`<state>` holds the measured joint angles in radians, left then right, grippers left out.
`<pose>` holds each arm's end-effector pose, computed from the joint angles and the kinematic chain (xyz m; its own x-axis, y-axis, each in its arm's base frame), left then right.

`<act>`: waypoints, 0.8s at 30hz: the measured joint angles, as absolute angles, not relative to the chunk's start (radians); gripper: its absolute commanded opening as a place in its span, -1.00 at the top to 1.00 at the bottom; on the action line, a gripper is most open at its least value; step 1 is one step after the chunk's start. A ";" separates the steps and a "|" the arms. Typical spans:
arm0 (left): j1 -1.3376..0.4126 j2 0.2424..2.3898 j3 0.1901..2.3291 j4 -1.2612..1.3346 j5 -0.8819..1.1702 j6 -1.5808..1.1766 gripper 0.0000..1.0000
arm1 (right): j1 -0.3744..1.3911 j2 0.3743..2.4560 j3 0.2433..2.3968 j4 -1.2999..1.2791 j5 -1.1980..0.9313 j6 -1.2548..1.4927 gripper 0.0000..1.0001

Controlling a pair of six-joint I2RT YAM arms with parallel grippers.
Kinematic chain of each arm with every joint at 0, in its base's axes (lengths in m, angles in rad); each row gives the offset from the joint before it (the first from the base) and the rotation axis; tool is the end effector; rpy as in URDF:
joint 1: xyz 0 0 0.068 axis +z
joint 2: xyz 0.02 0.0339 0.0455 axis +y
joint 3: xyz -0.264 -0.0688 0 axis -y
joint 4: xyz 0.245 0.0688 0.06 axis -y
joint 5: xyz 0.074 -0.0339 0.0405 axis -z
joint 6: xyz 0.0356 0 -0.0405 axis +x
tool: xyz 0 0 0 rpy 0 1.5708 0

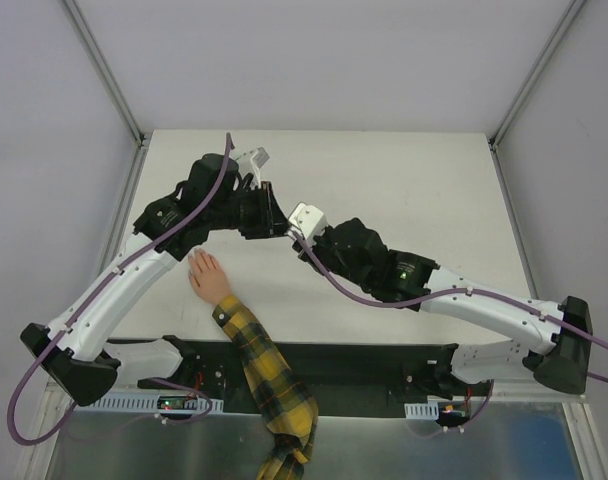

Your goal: Paint the nails

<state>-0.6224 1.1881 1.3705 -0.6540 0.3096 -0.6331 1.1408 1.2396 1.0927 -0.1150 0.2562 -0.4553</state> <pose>0.1948 -0.1532 0.4128 -0.7566 -0.1507 -0.6363 0.4071 0.6530 -0.6387 0.1291 0.2599 0.3586 0.2448 -0.4865 -0.8387 -0.7455 0.4585 -0.4837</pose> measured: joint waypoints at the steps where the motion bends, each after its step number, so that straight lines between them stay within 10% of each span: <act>1: -0.622 1.183 1.370 -0.655 0.308 -0.637 0.24 | 1.139 1.237 1.089 -0.105 0.241 -0.460 0.99; 3: -0.622 1.174 1.371 -0.656 0.305 -0.629 -0.23 | 1.132 1.227 1.082 -0.102 0.215 -0.462 0.99; 9: -0.613 1.111 1.365 -0.656 0.314 -0.532 -0.65 | 1.077 1.179 1.072 -0.140 0.083 -0.447 0.99; 24: -0.594 0.758 1.061 -0.258 0.599 -0.366 -0.31 | 0.837 1.169 1.079 -0.152 -0.701 -0.183 0.99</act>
<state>-0.5938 0.7582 1.0615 -0.2581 0.5987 -0.3664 0.8371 1.1690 1.0786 -0.1516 -0.7010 -0.1829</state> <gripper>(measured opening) 0.697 0.261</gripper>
